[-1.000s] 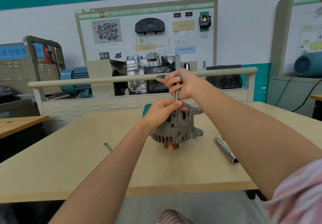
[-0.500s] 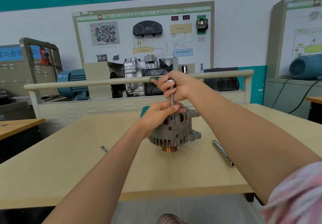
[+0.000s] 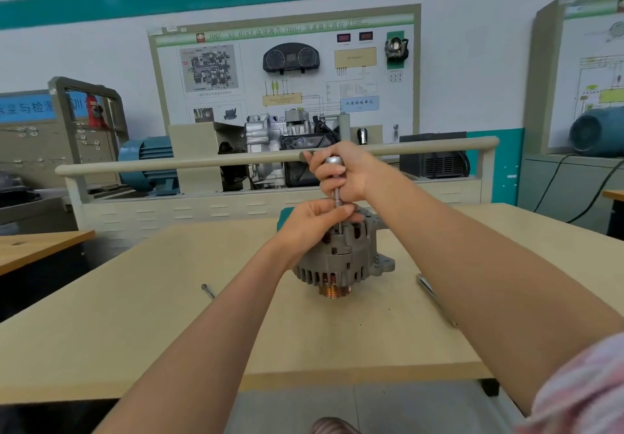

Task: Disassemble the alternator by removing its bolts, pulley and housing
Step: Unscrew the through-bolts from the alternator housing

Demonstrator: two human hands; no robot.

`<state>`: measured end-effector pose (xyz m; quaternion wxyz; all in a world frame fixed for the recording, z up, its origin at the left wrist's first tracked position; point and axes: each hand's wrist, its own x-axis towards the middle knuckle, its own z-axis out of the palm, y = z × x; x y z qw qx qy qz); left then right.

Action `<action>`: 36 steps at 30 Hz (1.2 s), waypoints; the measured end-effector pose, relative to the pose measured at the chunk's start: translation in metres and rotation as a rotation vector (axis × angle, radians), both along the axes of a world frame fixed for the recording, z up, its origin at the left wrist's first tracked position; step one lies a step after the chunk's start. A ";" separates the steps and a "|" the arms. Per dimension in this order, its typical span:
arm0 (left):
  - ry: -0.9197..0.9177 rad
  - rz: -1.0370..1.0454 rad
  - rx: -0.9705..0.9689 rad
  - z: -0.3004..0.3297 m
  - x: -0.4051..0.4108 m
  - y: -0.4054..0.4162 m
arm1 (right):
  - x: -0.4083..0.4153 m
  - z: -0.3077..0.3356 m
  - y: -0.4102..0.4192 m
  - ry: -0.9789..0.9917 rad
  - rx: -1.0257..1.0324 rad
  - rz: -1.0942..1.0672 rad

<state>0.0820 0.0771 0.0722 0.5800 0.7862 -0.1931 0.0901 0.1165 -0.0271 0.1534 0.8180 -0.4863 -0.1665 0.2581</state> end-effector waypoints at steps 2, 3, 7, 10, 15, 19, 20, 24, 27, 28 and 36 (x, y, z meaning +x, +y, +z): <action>-0.029 0.027 -0.001 -0.001 0.000 -0.001 | -0.003 -0.002 0.008 0.012 0.024 -0.141; -0.046 0.044 0.002 -0.002 0.000 -0.001 | -0.007 -0.004 0.015 -0.009 0.048 -0.319; -0.062 0.113 0.019 -0.003 0.000 -0.003 | -0.010 -0.008 0.032 -0.108 0.144 -0.858; -0.037 0.014 -0.013 -0.003 0.000 -0.003 | -0.007 -0.004 0.012 -0.046 -0.024 -0.277; -0.036 0.013 -0.025 -0.004 0.002 -0.001 | -0.003 -0.007 -0.001 0.064 0.196 -0.071; -0.102 0.074 -0.047 -0.006 0.002 -0.005 | -0.009 -0.013 0.020 -0.051 0.224 -0.737; -0.105 0.090 -0.048 -0.006 0.002 -0.006 | -0.010 -0.013 0.026 -0.085 0.222 -0.837; -0.050 0.067 -0.069 -0.005 0.001 -0.003 | -0.013 -0.004 0.019 -0.078 -0.018 -0.415; -0.038 0.058 -0.061 -0.005 0.004 -0.002 | -0.006 -0.001 0.002 -0.004 0.028 -0.067; -0.043 0.058 -0.065 -0.006 0.004 -0.002 | -0.006 -0.002 0.001 0.009 0.047 -0.050; -0.100 0.165 -0.047 -0.009 0.001 -0.005 | -0.017 -0.011 0.033 -0.106 0.194 -0.844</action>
